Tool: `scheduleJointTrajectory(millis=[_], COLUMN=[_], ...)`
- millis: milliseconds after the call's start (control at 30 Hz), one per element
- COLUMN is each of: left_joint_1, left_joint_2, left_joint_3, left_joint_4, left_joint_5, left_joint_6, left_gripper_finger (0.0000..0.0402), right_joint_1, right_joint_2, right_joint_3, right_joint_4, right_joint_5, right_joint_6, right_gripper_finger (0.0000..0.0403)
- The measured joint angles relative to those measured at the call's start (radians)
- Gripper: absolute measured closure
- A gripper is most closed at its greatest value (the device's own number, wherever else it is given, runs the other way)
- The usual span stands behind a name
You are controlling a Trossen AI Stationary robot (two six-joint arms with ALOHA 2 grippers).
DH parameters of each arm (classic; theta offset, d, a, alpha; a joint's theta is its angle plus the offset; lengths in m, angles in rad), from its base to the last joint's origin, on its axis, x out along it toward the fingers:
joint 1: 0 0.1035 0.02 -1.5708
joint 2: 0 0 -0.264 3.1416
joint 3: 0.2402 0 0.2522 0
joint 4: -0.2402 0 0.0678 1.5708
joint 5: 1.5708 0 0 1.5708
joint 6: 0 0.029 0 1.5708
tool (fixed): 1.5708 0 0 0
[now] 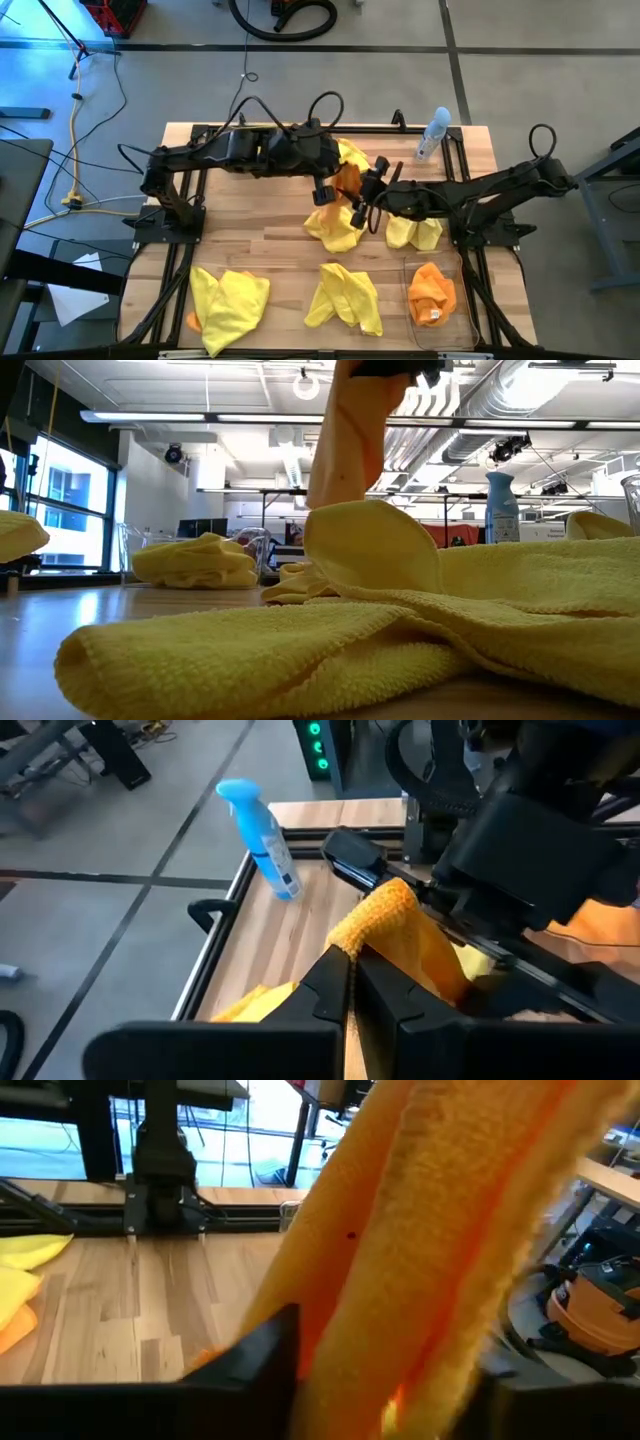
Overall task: Sort microfiber towel by color & place in baskets
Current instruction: Put the orange towel into the bottom transparent bin
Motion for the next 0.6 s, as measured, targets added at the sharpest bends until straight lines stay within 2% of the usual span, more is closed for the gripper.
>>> scheduleJointTrajectory(millis=[133, 200, 333, 433, 600], left_joint_1=[0.000, 0.000, 0.000, 0.000, 0.000], left_joint_2=[0.000, 0.000, -0.001, -0.004, -0.004], left_joint_3=[0.000, 0.000, 0.000, 0.000, 0.000], left_joint_4=[-0.004, -0.009, -0.045, -0.104, -0.233], left_joint_5=[0.000, 0.002, 0.038, 0.091, 0.082], left_joint_6=[0.000, -0.002, -0.030, -0.056, -0.064], left_gripper_finger=[0.0401, 0.0398, 0.0372, 0.0340, 0.0286], right_joint_1=[0.001, 0.001, 0.001, 0.001, 0.033], right_joint_2=[-0.002, -0.004, -0.011, -0.024, -0.077], right_joint_3=[0.000, 0.000, 0.000, -0.001, 0.004], right_joint_4=[-0.003, -0.011, -0.054, -0.113, -0.244], right_joint_5=[0.000, 0.000, -0.001, 0.003, 0.045], right_joint_6=[-0.001, 0.007, 0.078, 0.104, 0.175], right_gripper_finger=[0.0357, 0.0389, 0.0379, 0.0393, 0.0393])
